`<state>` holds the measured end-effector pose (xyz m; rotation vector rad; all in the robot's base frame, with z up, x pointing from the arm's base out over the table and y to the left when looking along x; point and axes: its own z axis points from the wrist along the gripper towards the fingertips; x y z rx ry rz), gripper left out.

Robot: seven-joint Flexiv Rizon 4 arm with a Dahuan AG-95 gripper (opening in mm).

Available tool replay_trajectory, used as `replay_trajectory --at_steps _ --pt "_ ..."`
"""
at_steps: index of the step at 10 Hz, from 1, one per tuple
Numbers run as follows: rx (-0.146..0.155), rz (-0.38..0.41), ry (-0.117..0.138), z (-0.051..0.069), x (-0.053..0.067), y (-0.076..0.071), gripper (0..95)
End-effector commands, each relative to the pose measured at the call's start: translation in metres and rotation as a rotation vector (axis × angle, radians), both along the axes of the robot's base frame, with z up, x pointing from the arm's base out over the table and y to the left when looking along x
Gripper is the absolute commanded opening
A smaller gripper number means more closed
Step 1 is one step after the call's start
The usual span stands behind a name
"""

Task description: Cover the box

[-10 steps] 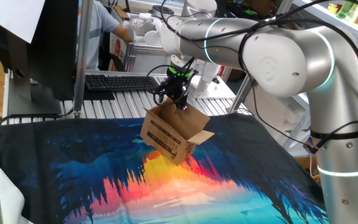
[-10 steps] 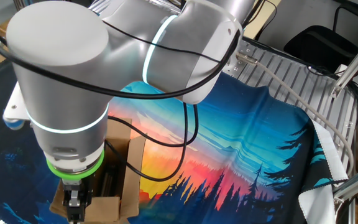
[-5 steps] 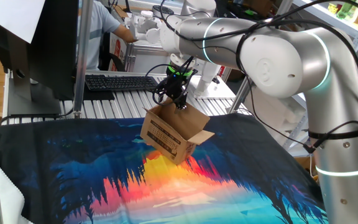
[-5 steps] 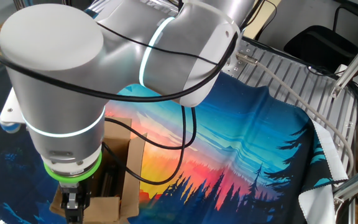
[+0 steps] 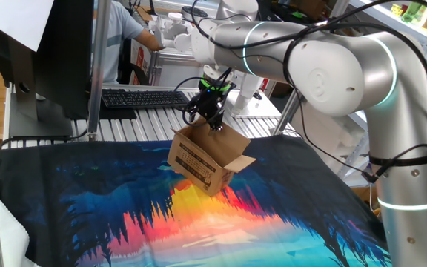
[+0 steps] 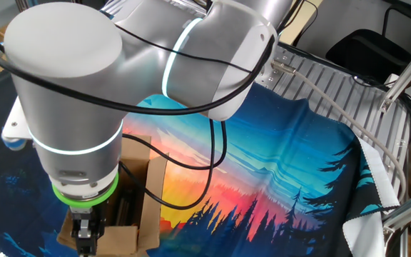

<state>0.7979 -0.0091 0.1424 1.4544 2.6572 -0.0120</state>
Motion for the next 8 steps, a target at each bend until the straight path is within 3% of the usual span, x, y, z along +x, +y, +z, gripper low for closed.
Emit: replay_trajectory --at_steps 1,2,8 --pt "0.069 0.046 0.085 0.0469 -0.0252 -0.015 76.0" --pt "0.069 0.046 0.085 0.047 -0.025 -0.015 57.0" --pt "0.069 0.06 0.089 0.0519 -0.018 -0.0147 57.0"
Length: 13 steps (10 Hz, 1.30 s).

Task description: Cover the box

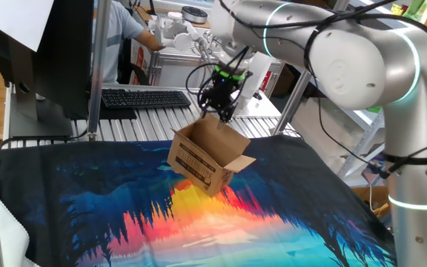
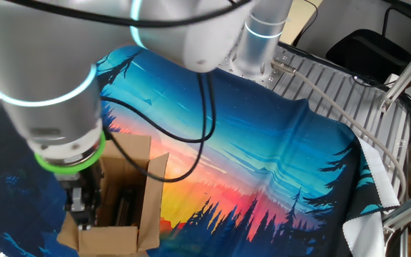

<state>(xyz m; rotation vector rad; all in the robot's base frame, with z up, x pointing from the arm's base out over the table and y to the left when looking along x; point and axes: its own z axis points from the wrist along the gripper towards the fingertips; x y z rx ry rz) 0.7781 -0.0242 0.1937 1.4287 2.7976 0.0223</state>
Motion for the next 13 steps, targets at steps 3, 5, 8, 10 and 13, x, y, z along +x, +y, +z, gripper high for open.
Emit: replay_trajectory --at_steps 3,5,8,10,13 --pt "0.007 0.021 0.007 0.012 0.008 0.004 38.0" --pt "0.035 0.015 0.007 0.017 0.008 0.009 38.0" --pt "0.043 0.011 0.0 0.013 0.008 0.017 0.0" --pt "0.036 0.005 -0.011 0.006 0.011 0.023 0.0" --pt "0.041 -0.017 -0.006 0.008 0.022 0.026 0.0"
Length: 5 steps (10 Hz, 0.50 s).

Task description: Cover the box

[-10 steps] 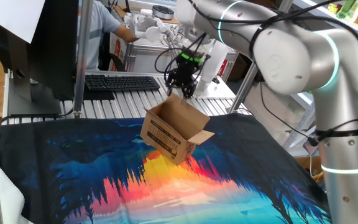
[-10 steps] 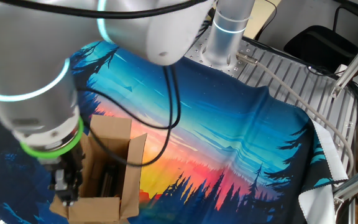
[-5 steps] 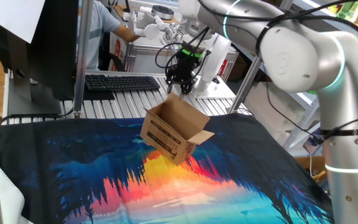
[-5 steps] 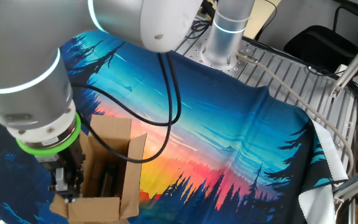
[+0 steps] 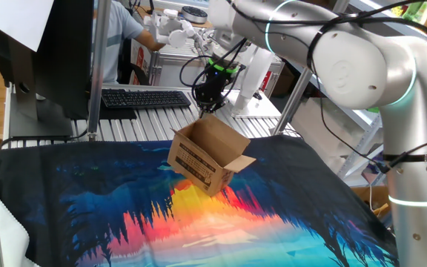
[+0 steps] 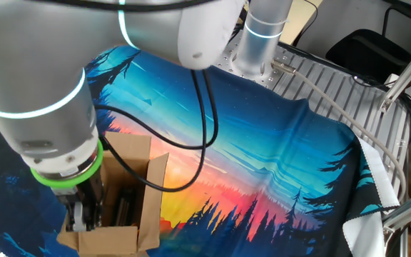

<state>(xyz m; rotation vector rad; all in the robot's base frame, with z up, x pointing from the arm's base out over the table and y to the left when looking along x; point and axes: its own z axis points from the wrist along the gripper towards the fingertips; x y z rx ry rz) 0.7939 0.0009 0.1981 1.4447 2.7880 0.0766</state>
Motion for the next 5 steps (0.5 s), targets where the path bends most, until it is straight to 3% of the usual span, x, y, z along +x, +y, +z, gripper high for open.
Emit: replay_trajectory --at_steps 1,5 --pt "0.015 -0.011 0.011 0.0059 0.0061 0.0018 0.0" --pt "0.01 -0.029 0.006 -0.0003 0.006 0.011 0.0"
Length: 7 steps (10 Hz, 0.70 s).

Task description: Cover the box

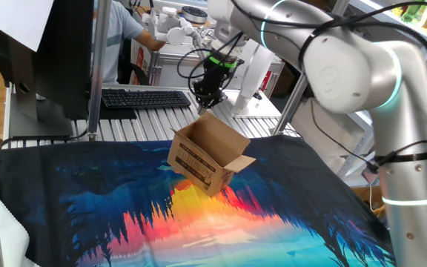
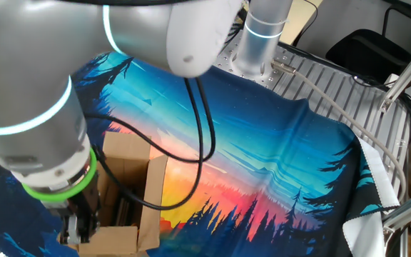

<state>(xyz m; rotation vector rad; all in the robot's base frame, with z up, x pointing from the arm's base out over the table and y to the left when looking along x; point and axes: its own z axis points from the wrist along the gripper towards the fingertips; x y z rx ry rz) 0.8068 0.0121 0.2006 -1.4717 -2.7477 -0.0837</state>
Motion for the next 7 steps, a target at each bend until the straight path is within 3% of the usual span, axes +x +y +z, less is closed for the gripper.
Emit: replay_trajectory --at_steps 1,4,7 --pt "-0.005 -0.005 -0.016 -0.005 -0.007 0.001 0.0" --pt "-0.012 -0.016 -0.019 -0.015 -0.007 0.005 0.0" --pt "-0.019 -0.025 -0.046 -0.033 -0.007 0.009 0.0"
